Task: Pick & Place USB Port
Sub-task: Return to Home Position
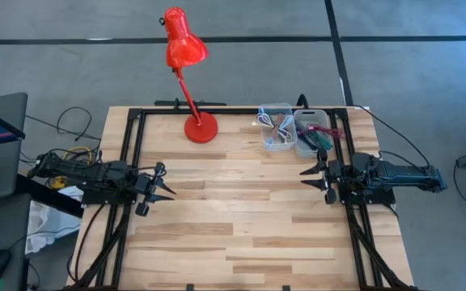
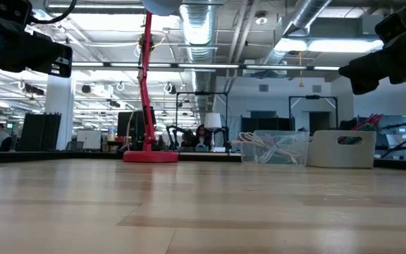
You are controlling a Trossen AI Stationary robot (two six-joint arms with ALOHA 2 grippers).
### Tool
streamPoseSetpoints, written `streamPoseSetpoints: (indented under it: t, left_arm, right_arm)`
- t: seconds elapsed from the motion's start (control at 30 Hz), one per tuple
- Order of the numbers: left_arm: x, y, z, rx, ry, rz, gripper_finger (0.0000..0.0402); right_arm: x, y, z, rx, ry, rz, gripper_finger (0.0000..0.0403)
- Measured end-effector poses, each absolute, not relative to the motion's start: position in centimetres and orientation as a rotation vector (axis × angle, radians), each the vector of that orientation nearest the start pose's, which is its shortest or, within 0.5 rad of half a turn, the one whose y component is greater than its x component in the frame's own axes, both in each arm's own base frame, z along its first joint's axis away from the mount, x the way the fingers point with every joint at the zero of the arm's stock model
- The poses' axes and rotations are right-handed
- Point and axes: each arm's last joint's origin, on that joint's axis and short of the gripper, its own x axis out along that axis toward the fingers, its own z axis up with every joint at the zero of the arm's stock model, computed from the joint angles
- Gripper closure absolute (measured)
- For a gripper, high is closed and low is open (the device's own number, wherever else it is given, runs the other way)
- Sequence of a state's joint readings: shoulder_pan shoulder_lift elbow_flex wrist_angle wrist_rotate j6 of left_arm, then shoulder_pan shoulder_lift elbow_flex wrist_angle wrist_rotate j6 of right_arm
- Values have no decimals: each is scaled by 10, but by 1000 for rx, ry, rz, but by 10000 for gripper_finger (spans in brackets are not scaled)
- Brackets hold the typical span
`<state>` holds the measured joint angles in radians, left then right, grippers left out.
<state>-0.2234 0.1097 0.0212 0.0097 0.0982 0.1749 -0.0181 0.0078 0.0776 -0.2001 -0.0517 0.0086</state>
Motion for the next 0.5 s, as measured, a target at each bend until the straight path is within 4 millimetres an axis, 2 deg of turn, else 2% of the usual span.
streamPoseSetpoints:
  t: [0.5]
  left_arm:
    - [100,-26,164,177,37,-326,318]
  right_arm:
    - [92,0,170,13,131,33,285]
